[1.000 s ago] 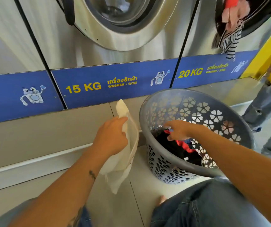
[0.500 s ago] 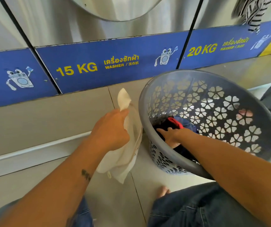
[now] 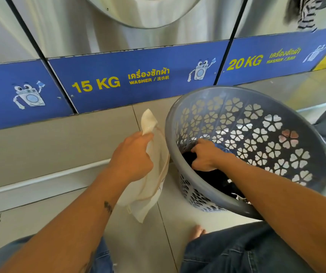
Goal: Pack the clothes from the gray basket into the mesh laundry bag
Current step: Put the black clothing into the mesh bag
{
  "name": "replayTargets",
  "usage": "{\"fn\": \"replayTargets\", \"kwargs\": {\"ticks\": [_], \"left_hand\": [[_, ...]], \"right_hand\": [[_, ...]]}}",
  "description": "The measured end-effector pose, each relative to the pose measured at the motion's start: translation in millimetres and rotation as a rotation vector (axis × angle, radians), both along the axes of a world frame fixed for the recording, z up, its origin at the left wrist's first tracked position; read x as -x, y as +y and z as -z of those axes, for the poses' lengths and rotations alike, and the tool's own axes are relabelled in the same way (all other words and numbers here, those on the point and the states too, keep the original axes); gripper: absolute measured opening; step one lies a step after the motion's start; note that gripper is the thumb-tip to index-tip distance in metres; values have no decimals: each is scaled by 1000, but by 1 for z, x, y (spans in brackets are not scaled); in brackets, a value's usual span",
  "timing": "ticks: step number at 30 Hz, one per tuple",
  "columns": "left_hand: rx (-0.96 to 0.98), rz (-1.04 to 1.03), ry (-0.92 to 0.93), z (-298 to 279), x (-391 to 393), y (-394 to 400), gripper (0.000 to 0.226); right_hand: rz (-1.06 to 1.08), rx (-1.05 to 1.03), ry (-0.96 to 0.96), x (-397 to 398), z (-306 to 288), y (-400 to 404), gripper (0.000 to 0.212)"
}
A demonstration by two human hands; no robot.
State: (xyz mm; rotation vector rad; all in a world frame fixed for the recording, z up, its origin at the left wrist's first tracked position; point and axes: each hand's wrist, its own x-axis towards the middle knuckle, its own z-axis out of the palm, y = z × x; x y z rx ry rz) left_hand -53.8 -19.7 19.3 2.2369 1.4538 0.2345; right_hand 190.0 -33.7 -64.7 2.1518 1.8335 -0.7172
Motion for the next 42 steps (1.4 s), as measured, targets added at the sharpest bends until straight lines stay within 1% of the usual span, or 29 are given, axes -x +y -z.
{"fn": "replayTargets", "kwargs": {"ticks": [1, 2, 4, 7, 9, 11, 12, 14, 16, 18, 19, 21, 23, 25, 27, 29, 31, 33, 34, 35, 37, 39, 42], "left_hand": [[-21, -19, -22, -2, 1, 1, 64], [-48, -39, -47, -5, 1, 2, 63], [-107, -76, -94, -11, 1, 5, 61], [-179, -101, -153, -19, 2, 9, 60], [-205, -109, -185, -23, 3, 11, 58], [-232, -116, -222, -27, 3, 11, 54], [-249, -115, -241, -28, 3, 11, 52], [-271, -116, -267, -31, 5, 12, 49], [-282, -122, -282, -32, 8, 12, 47], [-284, -132, -291, -33, 10, 13, 47], [-284, -139, -291, -33, 11, 13, 47], [-282, -150, -281, -34, 13, 13, 47], [-277, -154, -274, -35, 14, 14, 47], [-269, -153, -280, -35, 17, 16, 47], [-260, -152, -307, -36, 18, 17, 47], [-255, -156, -341, -38, 20, 19, 47], [-245, -174, -380, -42, 21, 20, 47], [-247, -204, -432, -48, 22, 21, 48], [-266, -213, -461, -52, 22, 20, 48], [-289, -216, -494, -56, 23, 21, 49], [-299, -215, -541, -64, 27, 21, 49], [-271, -209, -543, -68, 32, 23, 50], [-185, -182, -533, -67, 38, 23, 49]], "right_hand": [[57, -14, 95, -2, -6, 0, 28], [109, -45, 166, -6, -13, 0, 21], [193, -146, 253, -13, -30, -4, 19], [281, -332, 337, -19, -61, -14, 9], [295, -442, 368, -18, -81, -21, 15], [254, -526, 393, -11, -97, -25, 25], [218, -570, 397, -6, -104, -26, 25], [142, -664, 359, 10, -116, -28, 32], [74, -717, 299, 25, -124, -29, 55], [27, -682, 245, 38, -123, -31, 74], [-9, -638, 193, 44, -120, -33, 80], [-105, -572, 71, 52, -111, -35, 81], [-158, -547, 3, 53, -106, -36, 70], [-166, -579, -11, 51, -104, -36, 60], [-132, -679, -5, 51, -107, -35, 53], [-51, -864, 30, 54, -117, -35, 49], [13, -1078, 116, 62, -133, -34, 49], [25, -1228, 251, 75, -143, -34, 51], [48, -1243, 346, 84, -144, -35, 53], [100, -1205, 446, 95, -143, -35, 56], [184, -1040, 591, 114, -133, -34, 60], [159, -895, 646, 127, -117, -31, 60], [36, -733, 705, 131, -98, -26, 66]]}}
